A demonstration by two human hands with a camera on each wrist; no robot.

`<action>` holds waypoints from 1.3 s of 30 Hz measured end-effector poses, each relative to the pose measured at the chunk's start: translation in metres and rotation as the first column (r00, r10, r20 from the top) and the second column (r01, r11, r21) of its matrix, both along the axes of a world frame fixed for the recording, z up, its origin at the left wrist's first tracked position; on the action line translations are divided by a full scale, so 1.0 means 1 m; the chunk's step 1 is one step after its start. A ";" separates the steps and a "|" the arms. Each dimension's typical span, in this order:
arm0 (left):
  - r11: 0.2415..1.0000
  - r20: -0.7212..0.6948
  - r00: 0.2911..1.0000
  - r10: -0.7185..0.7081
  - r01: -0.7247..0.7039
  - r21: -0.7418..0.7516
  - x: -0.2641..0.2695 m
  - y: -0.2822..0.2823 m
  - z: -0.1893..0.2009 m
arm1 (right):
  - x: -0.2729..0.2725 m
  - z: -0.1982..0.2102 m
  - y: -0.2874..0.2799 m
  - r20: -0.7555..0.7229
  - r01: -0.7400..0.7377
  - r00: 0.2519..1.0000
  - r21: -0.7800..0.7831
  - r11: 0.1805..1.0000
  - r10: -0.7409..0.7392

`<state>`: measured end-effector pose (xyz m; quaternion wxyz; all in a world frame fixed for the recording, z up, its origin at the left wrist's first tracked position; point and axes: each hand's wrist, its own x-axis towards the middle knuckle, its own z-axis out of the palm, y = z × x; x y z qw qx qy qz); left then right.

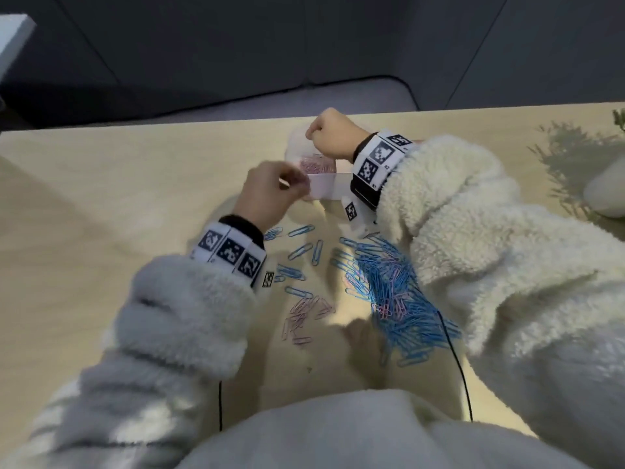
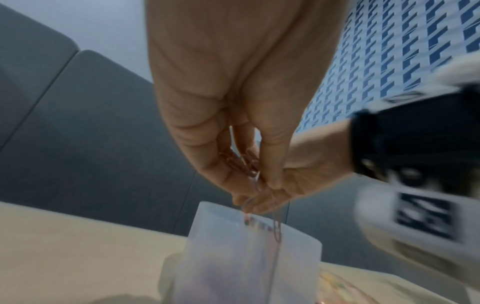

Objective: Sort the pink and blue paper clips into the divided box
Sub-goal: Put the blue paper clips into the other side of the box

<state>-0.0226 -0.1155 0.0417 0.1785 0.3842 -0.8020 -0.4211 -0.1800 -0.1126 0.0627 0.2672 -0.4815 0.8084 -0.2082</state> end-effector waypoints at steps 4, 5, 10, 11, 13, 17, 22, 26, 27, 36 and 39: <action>0.995 -0.018 0.996 0.092 -0.093 -0.029 -0.038 -0.036 0.009 | -0.005 0.001 0.037 -0.087 0.077 0.991 -0.226 0.971 -0.099; 0.993 0.025 0.994 0.102 -0.100 -0.059 -0.047 -0.043 0.007 | -0.003 -0.001 0.050 -0.123 0.058 0.988 -0.276 0.960 -0.095; 0.980 0.310 0.947 0.081 -0.020 -0.196 -0.074 -0.055 -0.008 | 0.012 -0.025 0.122 -0.131 -0.047 0.991 -0.328 0.944 0.004; 0.980 0.350 0.934 0.068 0.004 -0.200 -0.077 -0.056 -0.010 | 0.014 -0.031 0.136 -0.128 -0.059 0.992 -0.312 0.948 0.019; 0.974 0.385 0.922 0.044 0.047 -0.223 -0.081 -0.055 -0.012 | 0.017 -0.040 0.159 -0.138 -0.071 0.990 -0.270 0.960 0.034; 0.958 0.422 0.907 0.008 0.114 -0.263 -0.083 -0.049 -0.014 | 0.034 -0.049 0.192 -0.169 -0.165 0.975 -0.121 0.979 0.143; 0.947 0.330 0.944 -0.006 0.112 -0.301 -0.072 -0.039 -0.005 | 0.061 -0.065 0.214 -0.198 -0.268 0.938 0.106 0.958 0.284; 0.922 0.141 0.990 -0.013 0.067 -0.382 -0.033 0.001 0.001 | 0.079 -0.077 0.226 -0.268 -0.237 0.914 0.251 0.938 0.303; 0.920 0.175 0.983 -0.047 0.111 -0.376 -0.016 0.014 -0.003 | 0.082 -0.077 0.229 -0.293 -0.213 0.909 0.279 0.936 0.295; 0.963 0.511 0.830 -0.223 0.268 -0.015 0.113 0.086 -0.060 | 0.101 -0.074 0.235 -0.208 -0.131 0.954 0.357 0.925 0.216; 0.970 0.473 0.853 -0.221 0.242 0.015 0.113 0.101 -0.071 | 0.106 -0.081 0.225 -0.115 -0.115 0.980 0.333 0.936 0.162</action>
